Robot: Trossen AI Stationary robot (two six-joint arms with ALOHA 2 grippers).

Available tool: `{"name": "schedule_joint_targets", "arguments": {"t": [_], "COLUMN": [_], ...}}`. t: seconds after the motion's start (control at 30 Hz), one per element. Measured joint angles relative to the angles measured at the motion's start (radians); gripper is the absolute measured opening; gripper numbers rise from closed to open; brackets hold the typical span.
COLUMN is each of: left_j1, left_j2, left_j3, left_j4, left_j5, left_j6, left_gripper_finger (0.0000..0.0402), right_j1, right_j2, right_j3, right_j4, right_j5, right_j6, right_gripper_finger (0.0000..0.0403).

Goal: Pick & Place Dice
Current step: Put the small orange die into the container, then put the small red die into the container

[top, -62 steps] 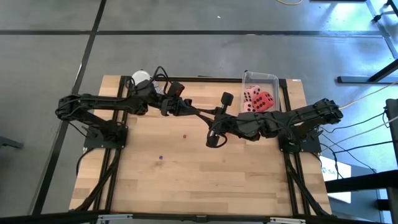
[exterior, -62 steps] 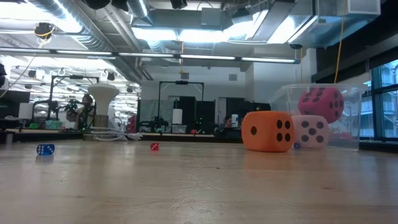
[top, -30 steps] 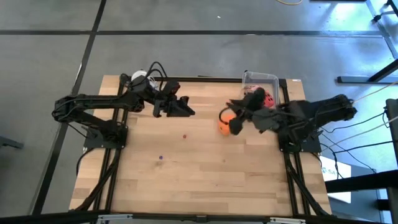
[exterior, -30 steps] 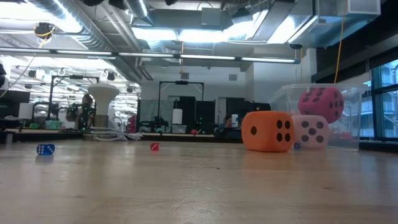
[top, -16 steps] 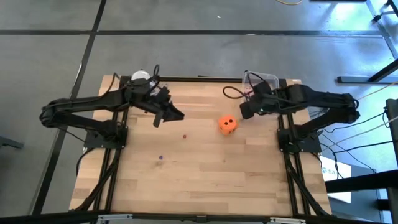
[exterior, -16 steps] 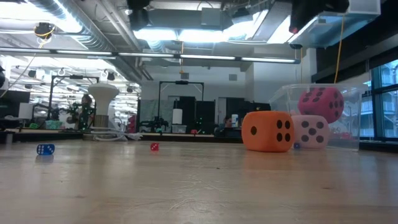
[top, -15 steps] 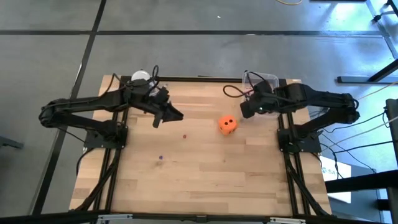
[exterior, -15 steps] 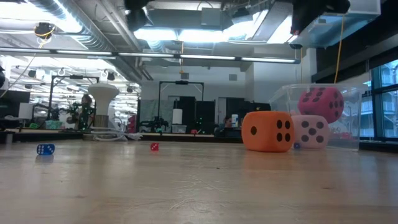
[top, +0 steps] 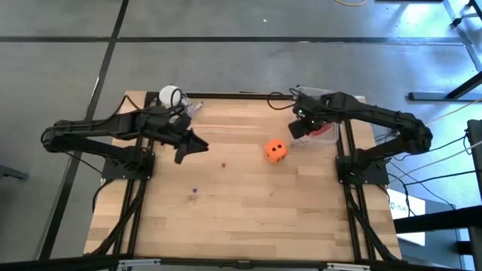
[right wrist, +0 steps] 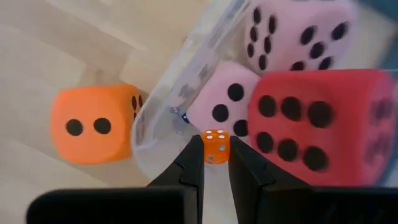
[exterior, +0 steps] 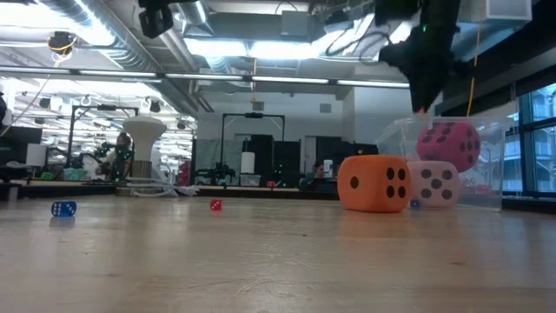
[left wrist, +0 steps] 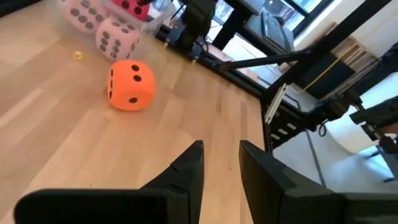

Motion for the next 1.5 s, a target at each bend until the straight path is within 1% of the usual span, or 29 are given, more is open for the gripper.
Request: {"name": "schedule_joint_targets", "arguments": {"t": [0.1, 0.2, 0.33, 0.47, 0.6, 0.63, 0.7, 0.83, 0.9, 0.97, 1.07, 1.13, 1.2, 1.23, 1.33, 1.37, 1.43, 1.5], "left_j1": [-0.016, -0.026, -0.03, -0.03, -0.03, -0.03, -0.03, -0.03, -0.03, -0.03, -0.03, -0.03, -0.03, -0.03, -0.03, -0.03, -0.03, -0.03], "left_j2": [-0.009, -0.009, -0.003, -0.002, -0.002, -0.002, -0.002, -0.002, -0.002, -0.002, -0.002, -0.002, -0.002, -0.002, -0.002, -0.002, -0.002, -0.002], "left_j3": [0.0, 0.0, 0.0, 0.0, 0.0, 0.0, 0.0, 0.0, 0.0, 0.0, 0.0, 0.0, 0.0, 0.0, 0.0, 0.0, 0.0, 0.0], "left_j4": [-0.023, -0.068, -0.103, -0.102, -0.102, -0.102, -0.102, -0.102, -0.101, -0.102, -0.101, -0.102, -0.102, -0.102, -0.102, -0.102, -0.102, -0.102], "left_j5": [-0.024, -0.036, -0.038, -0.047, -0.062, -0.064, -0.067, -0.07, -0.07, -0.069, -0.069, -0.069, -0.069, -0.069, -0.069, -0.069, -0.069, -0.069], "left_j6": [0.0, 0.0, 0.0, 0.02, 0.033, 0.034, 0.034, 0.034, 0.042, 0.049, 0.049, 0.049, 0.049, 0.049, 0.049, 0.05, 0.049, 0.049], "left_gripper_finger": [0.0093, 0.0093, 0.0093, 0.0093, 0.0093, 0.0093, 0.0093, 0.0093, 0.0093, 0.0093, 0.0093, 0.0093, 0.0093, 0.0093, 0.0093, 0.0093, 0.0093, 0.0093], "right_j1": [-0.036, -0.062, -0.071, -0.071, -0.07, -0.07, -0.071, -0.071, -0.071, -0.071, -0.071, -0.07, -0.07, -0.071, -0.071, -0.07, -0.072, -0.076], "right_j2": [0.0, 0.0, 0.0, 0.0, 0.0, 0.0, 0.0, 0.0, 0.0, 0.0, 0.0, 0.0, 0.0, 0.0, 0.0, 0.0, 0.0, 0.0], "right_j3": [-0.061, -0.094, -0.101, -0.101, -0.101, -0.101, -0.101, -0.101, -0.101, -0.101, -0.101, -0.101, -0.101, -0.101, -0.101, -0.101, -0.101, -0.101], "right_j4": [0.038, 0.043, 0.05, 0.08, 0.107, 0.109, 0.107, 0.107, 0.107, 0.107, 0.112, 0.11, 0.098, 0.095, 0.155, 0.165, 0.149, 0.174], "right_j5": [-0.021, -0.029, -0.045, -0.049, -0.075, -0.074, -0.074, -0.073, -0.073, -0.073, -0.099, -0.114, -0.065, -0.059, -0.136, -0.138, -0.11, -0.147], "right_j6": [-0.013, -0.035, -0.056, -0.072, -0.082, -0.081, -0.078, -0.079, -0.081, -0.082, -0.091, -0.102, -0.057, -0.049, -0.102, -0.103, -0.075, -0.093], "right_gripper_finger": [0.0045, 0.0045, 0.0045, 0.0045, 0.0045, 0.005, 0.0085, 0.0189, 0.0232, 0.0264, 0.029, 0.0296, 0.0296, 0.0294, 0.0285, 0.0281, 0.0272, 0.0265]}}
